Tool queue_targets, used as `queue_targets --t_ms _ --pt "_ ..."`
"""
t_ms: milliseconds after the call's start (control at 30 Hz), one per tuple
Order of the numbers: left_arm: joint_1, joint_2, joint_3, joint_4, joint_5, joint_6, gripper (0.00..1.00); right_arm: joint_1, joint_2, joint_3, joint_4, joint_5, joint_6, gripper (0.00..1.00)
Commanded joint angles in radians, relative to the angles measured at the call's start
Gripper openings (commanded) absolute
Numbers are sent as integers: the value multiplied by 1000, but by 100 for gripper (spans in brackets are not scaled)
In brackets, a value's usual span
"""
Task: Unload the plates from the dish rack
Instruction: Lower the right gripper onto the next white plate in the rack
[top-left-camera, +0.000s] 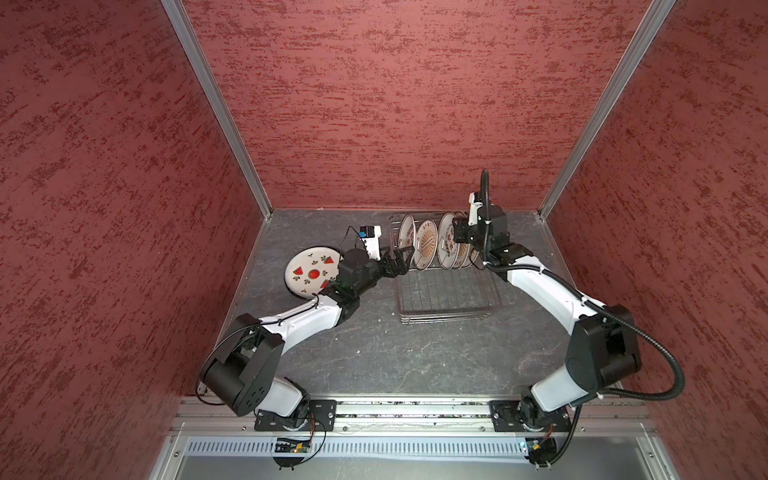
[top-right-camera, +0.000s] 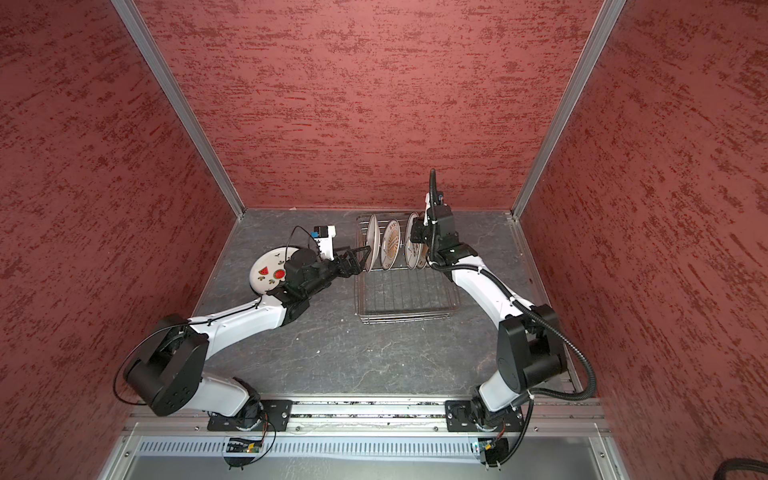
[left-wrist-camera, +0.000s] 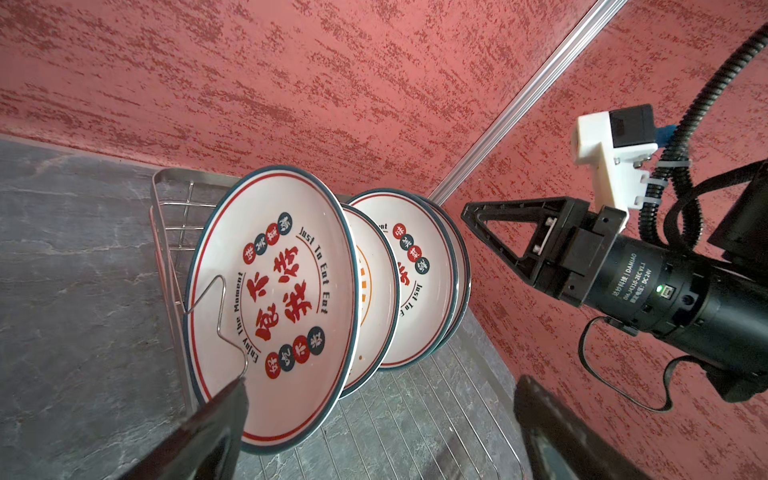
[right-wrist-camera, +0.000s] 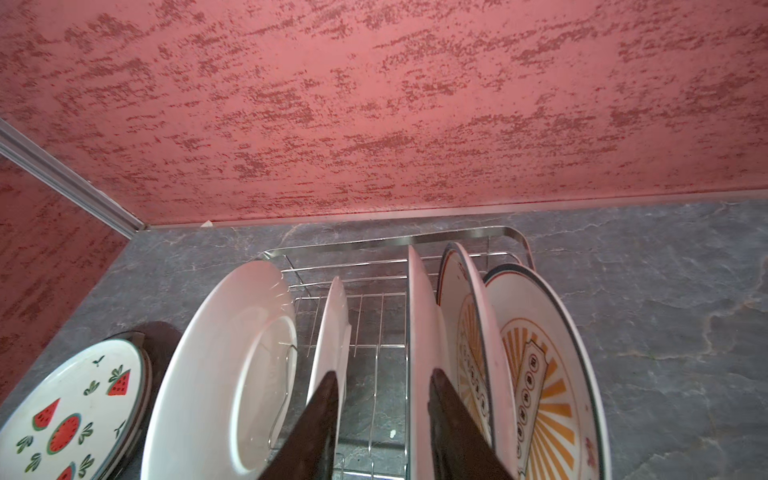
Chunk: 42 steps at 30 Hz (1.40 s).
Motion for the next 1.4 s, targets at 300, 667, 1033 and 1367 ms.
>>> queue_targets --t_ms 300,667,1033,1367 --pt "2 40 34 37 5 -23 100 36 -8 20 10 79 -54 34" --pt "45 20 -18 66 -12 -86 99 107 -18 41 15 28 -53 37" --pt "129 -12 -104 95 1 -153 99 214 106 181 -53 -81 -63 50" --pt "133 -52 -144 105 -15 -146 99 237 236 315 -187 23 -22 57"
